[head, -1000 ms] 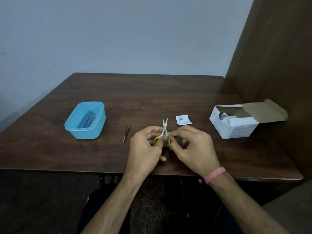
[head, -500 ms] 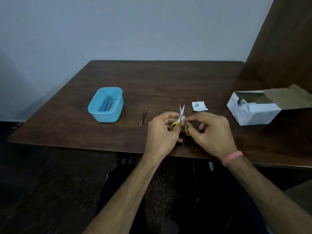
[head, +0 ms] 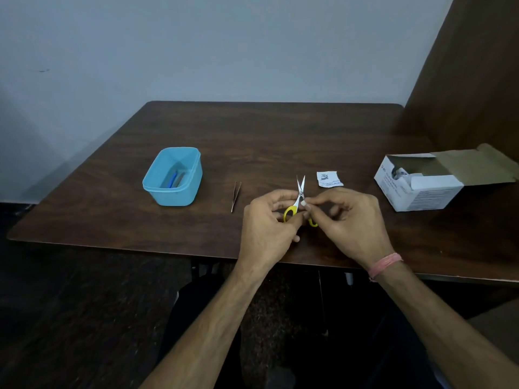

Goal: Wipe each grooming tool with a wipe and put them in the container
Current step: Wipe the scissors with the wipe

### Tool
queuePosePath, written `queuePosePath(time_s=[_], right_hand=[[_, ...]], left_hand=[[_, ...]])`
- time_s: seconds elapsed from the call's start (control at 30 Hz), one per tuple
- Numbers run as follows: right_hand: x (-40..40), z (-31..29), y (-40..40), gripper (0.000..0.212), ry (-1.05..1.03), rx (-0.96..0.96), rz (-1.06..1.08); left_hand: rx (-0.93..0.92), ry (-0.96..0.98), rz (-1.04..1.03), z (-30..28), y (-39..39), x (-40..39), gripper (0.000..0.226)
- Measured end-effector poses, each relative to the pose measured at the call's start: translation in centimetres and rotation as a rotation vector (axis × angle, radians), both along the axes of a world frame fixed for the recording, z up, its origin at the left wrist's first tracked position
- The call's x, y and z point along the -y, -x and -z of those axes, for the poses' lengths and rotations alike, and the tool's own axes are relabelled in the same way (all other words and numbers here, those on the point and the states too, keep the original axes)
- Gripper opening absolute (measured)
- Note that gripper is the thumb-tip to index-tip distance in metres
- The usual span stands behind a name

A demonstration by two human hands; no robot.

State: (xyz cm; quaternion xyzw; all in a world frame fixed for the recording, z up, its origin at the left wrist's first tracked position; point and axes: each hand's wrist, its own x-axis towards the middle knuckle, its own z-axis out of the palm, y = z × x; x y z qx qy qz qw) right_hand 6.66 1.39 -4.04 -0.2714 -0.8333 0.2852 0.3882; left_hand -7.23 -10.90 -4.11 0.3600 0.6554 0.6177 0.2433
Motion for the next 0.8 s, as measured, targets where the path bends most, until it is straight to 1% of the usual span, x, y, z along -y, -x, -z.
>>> queuePosePath(time_s=[0.07, 0.17, 0.3, 0.37, 0.53, 0.7, 0.8], right_hand=[[0.02, -0.19, -0.10, 0.007, 0.059, 0.023, -0.005], [-0.27, -0.47, -0.16, 0.009, 0.173, 0.028, -0.039], [0.11, -1.03, -0.33, 0.006, 0.201, -0.032, -0.087], [-0.12, -1.01, -0.39, 0.007, 0.225, -0.058, -0.098], [-0.61, -0.68, -0.29, 0.009, 0.276, -0.016, -0.097], [-0.58, -0.67, -0.53, 0.007, 0.282, -0.061, -0.117], [-0.52, -0.46, -0.61, 0.006, 0.300, -0.075, -0.113]], left_hand=[[0.006, 0.002, -0.015, 0.09, -0.08, -0.01, 0.027], [-0.015, 0.019, -0.003, 0.21, -0.13, -0.02, 0.028], [-0.028, 0.022, 0.037, -0.17, -0.18, 0.17, 0.028], [-0.021, 0.019, 0.047, -0.18, -0.12, 0.15, 0.028], [0.000, -0.009, -0.034, 0.08, -0.12, 0.03, 0.025], [-0.034, 0.037, 0.017, -0.18, -0.15, 0.08, 0.021], [-0.039, 0.058, -0.005, -0.33, 0.00, 0.17, 0.014]])
